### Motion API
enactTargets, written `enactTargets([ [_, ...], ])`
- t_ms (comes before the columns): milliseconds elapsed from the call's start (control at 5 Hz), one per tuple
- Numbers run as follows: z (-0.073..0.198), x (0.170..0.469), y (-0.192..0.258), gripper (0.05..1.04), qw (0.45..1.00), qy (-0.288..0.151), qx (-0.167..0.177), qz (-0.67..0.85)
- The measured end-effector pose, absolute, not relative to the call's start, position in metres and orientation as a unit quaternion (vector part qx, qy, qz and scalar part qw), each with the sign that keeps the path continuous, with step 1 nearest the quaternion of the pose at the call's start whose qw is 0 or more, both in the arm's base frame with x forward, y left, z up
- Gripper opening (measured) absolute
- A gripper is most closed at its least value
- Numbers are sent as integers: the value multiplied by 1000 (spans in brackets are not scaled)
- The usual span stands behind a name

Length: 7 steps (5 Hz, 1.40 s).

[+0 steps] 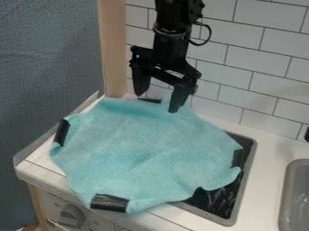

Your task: Fold the cloth from right to left

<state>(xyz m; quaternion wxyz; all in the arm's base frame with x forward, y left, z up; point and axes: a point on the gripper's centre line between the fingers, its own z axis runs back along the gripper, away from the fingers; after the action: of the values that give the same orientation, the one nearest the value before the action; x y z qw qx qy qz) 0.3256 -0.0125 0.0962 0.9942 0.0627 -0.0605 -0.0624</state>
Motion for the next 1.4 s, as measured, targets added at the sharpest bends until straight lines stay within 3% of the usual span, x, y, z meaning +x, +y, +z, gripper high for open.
enactTargets([
  [400,84,330,-24,999,998,-37,50,-11],
  [800,82,360,-81,999,995,-52,75,-29],
  [1400,36,385,-117,999,996,-21,70,-51],
])
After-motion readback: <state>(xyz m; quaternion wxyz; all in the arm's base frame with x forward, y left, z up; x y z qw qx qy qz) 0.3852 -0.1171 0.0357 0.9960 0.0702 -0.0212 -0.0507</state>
